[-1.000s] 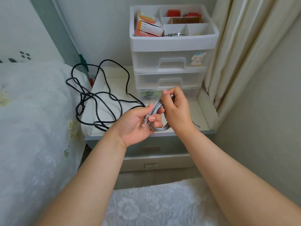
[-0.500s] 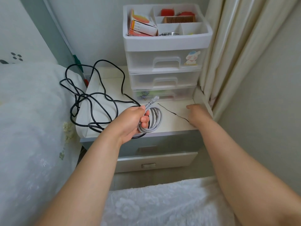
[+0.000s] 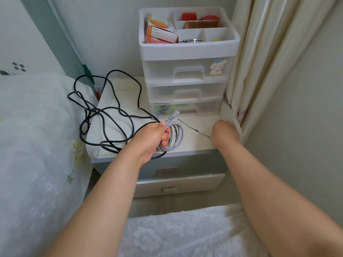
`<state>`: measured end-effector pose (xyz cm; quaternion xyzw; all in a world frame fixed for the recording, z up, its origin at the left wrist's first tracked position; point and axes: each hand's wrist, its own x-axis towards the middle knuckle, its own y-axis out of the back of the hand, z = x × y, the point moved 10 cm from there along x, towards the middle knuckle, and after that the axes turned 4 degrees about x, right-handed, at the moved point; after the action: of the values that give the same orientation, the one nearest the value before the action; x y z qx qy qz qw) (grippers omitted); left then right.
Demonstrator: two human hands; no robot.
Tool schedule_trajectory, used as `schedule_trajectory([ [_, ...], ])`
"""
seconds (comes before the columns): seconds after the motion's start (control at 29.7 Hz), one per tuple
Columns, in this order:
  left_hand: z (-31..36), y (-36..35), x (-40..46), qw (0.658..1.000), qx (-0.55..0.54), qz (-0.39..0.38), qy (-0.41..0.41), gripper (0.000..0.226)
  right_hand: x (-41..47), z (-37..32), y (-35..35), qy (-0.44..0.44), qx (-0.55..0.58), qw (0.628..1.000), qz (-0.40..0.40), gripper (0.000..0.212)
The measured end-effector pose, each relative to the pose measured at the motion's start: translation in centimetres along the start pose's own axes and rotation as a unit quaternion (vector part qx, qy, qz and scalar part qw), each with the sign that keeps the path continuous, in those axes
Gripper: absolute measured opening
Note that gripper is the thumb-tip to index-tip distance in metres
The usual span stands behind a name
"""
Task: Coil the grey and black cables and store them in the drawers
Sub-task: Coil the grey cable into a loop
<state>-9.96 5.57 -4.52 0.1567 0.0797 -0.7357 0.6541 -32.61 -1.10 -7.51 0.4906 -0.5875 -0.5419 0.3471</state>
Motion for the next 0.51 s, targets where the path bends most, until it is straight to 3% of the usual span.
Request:
schedule_trajectory([
  [0.07,0.0,0.1,0.1,1.000,0.014,0.006,-0.002,0.034,-1.6,-3.6,4.1,0.114,0.086,0.982,0.120,0.019],
  [0.1,0.0,0.2,0.1,1.000,0.026,0.008,-0.004,0.035,-3.1,-5.3,5.8,0.167,0.170,0.960,0.144,0.013],
  [0.2,0.1,0.3,0.3,0.999,0.051,0.017,-0.009,0.036,-7.5,-9.1,6.9,0.252,0.374,0.892,0.028,0.009],
  [0.3,0.2,0.1,0.3,0.997,0.074,0.013,-0.018,0.036,-9.6,-10.8,5.3,0.279,0.363,0.886,-0.068,0.012],
  [0.51,0.7,-0.9,-0.1,0.990,0.131,-0.020,-0.041,0.032,-9.7,-10.8,4.2,0.257,0.374,0.883,-0.117,0.012],
])
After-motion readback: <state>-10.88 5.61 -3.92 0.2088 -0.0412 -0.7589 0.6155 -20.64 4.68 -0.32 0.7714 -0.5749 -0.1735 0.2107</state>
